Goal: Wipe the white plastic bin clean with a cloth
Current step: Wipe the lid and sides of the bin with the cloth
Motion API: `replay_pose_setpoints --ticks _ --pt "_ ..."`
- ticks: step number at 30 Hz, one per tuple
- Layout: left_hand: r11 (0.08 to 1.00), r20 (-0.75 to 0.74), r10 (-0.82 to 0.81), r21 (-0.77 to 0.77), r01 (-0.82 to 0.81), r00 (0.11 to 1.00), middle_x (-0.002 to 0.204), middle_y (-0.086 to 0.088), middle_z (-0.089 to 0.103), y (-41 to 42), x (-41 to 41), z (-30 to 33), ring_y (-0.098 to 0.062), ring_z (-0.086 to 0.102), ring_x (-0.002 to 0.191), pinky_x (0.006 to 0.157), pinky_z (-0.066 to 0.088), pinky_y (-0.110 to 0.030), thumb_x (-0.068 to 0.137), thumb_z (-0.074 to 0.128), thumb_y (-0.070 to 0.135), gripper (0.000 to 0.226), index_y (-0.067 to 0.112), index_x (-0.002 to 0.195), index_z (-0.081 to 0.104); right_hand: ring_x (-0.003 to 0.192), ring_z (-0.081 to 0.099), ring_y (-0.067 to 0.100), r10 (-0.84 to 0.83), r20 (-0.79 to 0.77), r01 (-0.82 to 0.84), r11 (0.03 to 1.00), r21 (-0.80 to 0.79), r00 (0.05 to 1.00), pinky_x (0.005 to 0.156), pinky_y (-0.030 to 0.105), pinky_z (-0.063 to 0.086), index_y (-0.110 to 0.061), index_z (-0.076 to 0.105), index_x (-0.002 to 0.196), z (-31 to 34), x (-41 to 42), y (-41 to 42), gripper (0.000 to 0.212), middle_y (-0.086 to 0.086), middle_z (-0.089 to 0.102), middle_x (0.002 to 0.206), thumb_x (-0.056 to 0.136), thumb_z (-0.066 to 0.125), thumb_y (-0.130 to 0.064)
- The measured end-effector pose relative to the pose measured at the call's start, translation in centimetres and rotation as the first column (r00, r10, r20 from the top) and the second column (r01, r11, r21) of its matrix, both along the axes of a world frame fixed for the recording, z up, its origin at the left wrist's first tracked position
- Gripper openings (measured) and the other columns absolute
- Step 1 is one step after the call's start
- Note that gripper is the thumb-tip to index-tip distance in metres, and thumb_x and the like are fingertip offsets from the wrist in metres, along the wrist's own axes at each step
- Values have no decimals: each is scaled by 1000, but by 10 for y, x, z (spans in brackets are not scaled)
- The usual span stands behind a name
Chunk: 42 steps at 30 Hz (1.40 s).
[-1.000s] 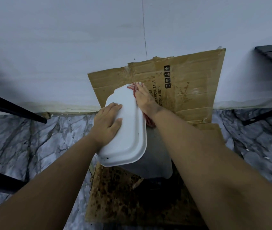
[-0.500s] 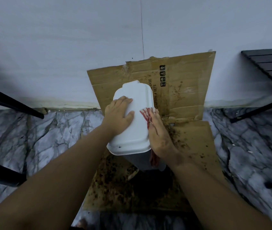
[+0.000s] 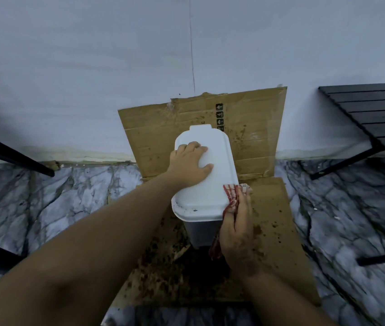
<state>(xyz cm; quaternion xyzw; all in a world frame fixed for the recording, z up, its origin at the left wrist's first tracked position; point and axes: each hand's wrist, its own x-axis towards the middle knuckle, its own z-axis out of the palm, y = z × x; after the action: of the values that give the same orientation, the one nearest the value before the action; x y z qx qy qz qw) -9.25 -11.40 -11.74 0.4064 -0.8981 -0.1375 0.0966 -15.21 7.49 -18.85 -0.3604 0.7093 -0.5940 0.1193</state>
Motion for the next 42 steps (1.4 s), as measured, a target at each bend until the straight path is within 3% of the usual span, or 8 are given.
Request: replay_pose_setpoints --ticks 5,12,16,21,25,31,37,42 --pt "996 2 -80 -27 80 997 152 3 40 -39 -4 11 -25 31 141 115 22 -47 98 51 54 55 29 146 48 150 17 3 -42 2 42 999 -25 999 117 10 13 -10 42 149 -2 -8 -5 50 -1 28 161 101 36 -25" --pt "976 46 -219 -3 219 975 164 -1 26 -86 -16 9 -25 20 152 121 14 -48 95 49 60 67 31 154 35 151 21 14 47 -183 -44 999 20 982 124 37 19 -8 42 148 8 -20 -23 51 3 33 159 104 32 -30" --pt "958 92 -270 -75 277 959 165 -3 24 -87 -20 -8 -24 19 152 120 15 -48 87 23 71 78 34 156 32 149 24 32 173 -392 -75 964 254 903 124 47 16 -4 43 146 17 -42 -55 54 16 34 157 99 30 -25" --pt "966 65 -257 -23 258 964 160 1 30 -87 -36 0 -25 21 149 118 12 -50 85 39 67 71 38 150 41 147 26 39 257 -532 11 894 448 807 122 49 16 -6 48 144 35 -53 -81 66 20 35 156 91 20 -35" --pt "969 42 -248 19 247 968 154 2 37 -104 -41 14 -26 28 143 118 14 -50 79 46 70 69 39 141 51 152 17 27 216 -508 57 882 468 834 123 45 17 -17 40 151 37 -33 -46 61 6 26 162 96 24 -38" --pt "956 40 -232 195 220 972 149 0 41 -129 -41 17 -26 39 137 115 32 -50 86 66 62 71 36 148 42 151 18 28 178 -427 40 890 454 887 122 52 19 -22 39 151 30 -20 -21 60 3 23 163 95 29 -42" --pt "990 147 -140 -7 142 979 159 -1 30 -116 -31 14 -29 26 144 116 20 -50 96 53 59 63 37 153 37 152 8 29 430 -453 -95 798 595 781 125 47 8 -26 35 153 56 -40 -60 65 2 22 164 93 21 -49" --pt "995 -350 87 -19 -100 933 133 -5 55 -58 -3 -4 -25 45 125 105 34 -38 95 57 36 42 12 130 61 152 14 28 513 -519 -133 787 603 684 125 42 1 -27 38 151 56 -72 -114 54 5 27 162 100 36 -45"
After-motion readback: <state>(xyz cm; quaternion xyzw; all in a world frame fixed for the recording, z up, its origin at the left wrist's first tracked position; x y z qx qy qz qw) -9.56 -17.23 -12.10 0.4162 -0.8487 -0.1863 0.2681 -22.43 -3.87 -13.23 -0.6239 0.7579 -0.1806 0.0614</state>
